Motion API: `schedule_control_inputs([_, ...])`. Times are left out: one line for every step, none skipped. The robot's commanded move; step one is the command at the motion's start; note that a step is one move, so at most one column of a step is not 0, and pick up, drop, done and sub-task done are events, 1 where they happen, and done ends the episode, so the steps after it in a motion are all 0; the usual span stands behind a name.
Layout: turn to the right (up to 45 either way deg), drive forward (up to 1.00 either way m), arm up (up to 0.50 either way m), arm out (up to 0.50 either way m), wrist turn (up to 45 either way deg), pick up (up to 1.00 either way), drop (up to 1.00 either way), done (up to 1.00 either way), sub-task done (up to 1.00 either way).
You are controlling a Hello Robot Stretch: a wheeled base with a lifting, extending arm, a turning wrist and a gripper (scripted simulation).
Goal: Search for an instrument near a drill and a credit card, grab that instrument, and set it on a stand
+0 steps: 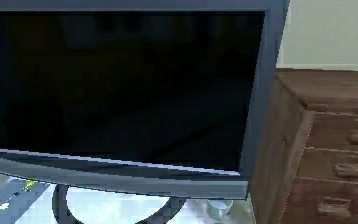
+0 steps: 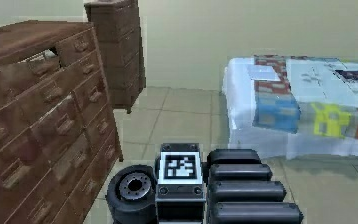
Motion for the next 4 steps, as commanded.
schedule_control_inputs([39.0,0.00,0.00,0.00,0.0,0.00,0.00,0.00,0.00])
schedule_control_inputs([-45.0,0.00,0.00,0.00,0.0,0.00,0.00,0.00,0.00])
schedule_control_inputs([-36.0,0.00,0.00,0.00,0.0,0.00,0.00,0.00,0.00])
schedule_control_inputs([-36.0,0.00,0.00,0.00,0.0,0.00,0.00,0.00,0.00])
